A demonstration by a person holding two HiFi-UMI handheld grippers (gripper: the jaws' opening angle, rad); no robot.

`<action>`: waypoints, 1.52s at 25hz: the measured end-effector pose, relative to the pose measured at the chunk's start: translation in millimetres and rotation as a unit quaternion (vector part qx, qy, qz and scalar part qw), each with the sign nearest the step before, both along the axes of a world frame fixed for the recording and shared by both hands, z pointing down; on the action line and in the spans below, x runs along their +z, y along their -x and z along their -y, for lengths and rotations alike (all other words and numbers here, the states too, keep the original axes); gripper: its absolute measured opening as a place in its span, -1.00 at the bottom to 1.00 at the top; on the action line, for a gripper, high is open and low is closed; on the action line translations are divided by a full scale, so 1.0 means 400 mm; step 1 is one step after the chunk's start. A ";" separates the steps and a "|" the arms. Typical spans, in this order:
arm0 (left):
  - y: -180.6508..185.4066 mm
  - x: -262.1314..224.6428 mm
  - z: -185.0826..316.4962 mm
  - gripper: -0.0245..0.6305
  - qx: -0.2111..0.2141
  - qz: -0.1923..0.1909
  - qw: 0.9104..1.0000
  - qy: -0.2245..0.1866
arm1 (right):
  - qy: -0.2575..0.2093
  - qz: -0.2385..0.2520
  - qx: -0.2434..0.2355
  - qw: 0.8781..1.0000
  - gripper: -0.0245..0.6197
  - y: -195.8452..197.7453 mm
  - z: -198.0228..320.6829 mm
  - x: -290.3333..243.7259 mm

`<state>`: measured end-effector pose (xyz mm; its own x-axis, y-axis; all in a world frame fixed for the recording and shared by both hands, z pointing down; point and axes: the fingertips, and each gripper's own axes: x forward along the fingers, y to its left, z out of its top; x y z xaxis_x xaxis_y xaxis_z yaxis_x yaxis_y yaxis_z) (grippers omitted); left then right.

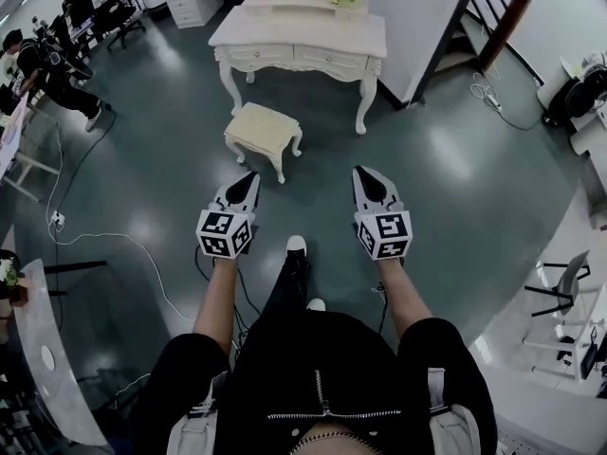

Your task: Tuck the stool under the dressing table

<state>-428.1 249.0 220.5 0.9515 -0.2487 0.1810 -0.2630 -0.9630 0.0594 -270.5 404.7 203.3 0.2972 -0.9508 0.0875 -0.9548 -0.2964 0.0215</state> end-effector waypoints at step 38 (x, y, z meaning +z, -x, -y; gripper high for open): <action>-0.767 0.006 0.692 -0.86 0.026 0.016 0.999 0.010 | 0.009 0.012 0.008 1.000 -0.91 -0.706 0.708 -0.007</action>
<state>-121.3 -27.7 222.8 0.9565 -0.1949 0.2171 -0.2148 -0.9740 0.0718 12.0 121.5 200.5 0.3094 -0.9442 0.1126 -0.9504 -0.3110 0.0039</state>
